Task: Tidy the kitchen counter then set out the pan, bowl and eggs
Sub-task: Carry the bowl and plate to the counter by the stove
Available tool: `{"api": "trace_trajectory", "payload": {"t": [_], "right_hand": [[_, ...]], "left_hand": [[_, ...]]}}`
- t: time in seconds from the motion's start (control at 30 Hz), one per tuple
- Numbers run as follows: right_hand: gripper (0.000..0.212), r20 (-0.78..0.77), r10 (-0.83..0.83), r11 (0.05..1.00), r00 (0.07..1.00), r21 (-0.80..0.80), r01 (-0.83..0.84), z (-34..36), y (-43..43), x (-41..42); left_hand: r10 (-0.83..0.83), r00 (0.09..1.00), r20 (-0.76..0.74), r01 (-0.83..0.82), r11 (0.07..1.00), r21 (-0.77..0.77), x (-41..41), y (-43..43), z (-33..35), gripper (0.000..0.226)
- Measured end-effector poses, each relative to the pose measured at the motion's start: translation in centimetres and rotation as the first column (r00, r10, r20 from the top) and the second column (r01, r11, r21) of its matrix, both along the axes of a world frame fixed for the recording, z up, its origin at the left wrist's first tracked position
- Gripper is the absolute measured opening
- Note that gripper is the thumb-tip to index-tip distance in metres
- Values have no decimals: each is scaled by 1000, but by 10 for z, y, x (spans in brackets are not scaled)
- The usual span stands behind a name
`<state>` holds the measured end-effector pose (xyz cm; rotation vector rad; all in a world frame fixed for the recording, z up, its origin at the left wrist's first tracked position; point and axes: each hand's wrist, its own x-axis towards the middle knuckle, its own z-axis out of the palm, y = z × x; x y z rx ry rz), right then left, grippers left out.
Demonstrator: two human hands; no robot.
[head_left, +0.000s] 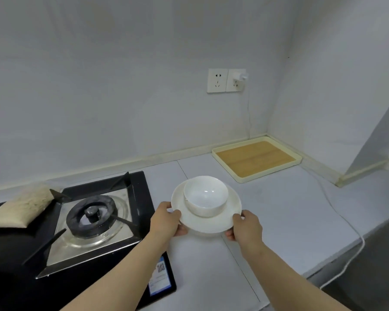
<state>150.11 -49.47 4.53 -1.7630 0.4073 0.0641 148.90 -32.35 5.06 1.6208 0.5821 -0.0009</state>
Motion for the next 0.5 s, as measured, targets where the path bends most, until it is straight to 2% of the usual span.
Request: {"api": "trace_trajectory", "payload": {"t": [0.33, 0.5], "right_hand": [[20, -86, 62, 998, 994, -11, -63, -27, 12, 101], [20, -114, 137, 985, 984, -93, -148, -37, 13, 149]], "left_hand": [[52, 994, -93, -49, 998, 34, 86, 8, -23, 21], [103, 988, -117, -101, 995, 25, 120, 6, -37, 20]]}}
